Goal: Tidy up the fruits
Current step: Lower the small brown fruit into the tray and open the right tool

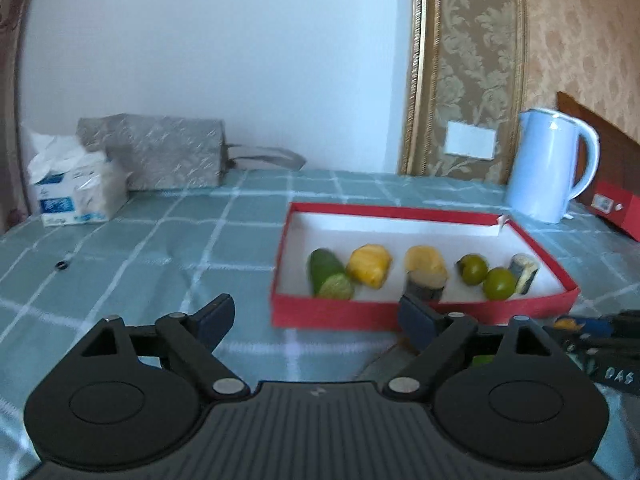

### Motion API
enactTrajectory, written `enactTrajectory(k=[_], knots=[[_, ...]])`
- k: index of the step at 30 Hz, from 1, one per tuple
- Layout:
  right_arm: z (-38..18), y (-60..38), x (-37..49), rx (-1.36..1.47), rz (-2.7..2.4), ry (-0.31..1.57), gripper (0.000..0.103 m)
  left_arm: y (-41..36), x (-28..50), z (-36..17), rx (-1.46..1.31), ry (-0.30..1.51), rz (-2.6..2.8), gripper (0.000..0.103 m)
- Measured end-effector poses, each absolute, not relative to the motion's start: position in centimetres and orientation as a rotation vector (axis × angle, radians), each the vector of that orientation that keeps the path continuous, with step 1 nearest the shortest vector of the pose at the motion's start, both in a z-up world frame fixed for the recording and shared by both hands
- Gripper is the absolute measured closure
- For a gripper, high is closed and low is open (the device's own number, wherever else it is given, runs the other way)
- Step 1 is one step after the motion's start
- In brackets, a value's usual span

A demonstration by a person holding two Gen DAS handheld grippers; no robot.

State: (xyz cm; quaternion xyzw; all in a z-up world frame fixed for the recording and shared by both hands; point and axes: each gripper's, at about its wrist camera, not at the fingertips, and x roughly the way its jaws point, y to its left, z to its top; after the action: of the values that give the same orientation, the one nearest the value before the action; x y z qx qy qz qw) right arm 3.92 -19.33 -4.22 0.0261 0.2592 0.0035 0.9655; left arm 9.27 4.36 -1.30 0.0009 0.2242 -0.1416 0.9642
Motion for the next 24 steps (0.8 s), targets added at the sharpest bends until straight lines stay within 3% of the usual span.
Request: enactTrajectory(k=[16, 24], knots=[[-1.0, -18.0, 8.1, -0.037, 0.042, 0.472, 0.077, 4.1, 9.9, -2.1, 0.008, 0.508, -0.287, 0.013], [-2.9, -16.7, 13.0, -0.072, 0.053, 0.538, 0.077, 3.8, 10.2, -2.2, 0.021, 0.522, -0.303, 0.013]])
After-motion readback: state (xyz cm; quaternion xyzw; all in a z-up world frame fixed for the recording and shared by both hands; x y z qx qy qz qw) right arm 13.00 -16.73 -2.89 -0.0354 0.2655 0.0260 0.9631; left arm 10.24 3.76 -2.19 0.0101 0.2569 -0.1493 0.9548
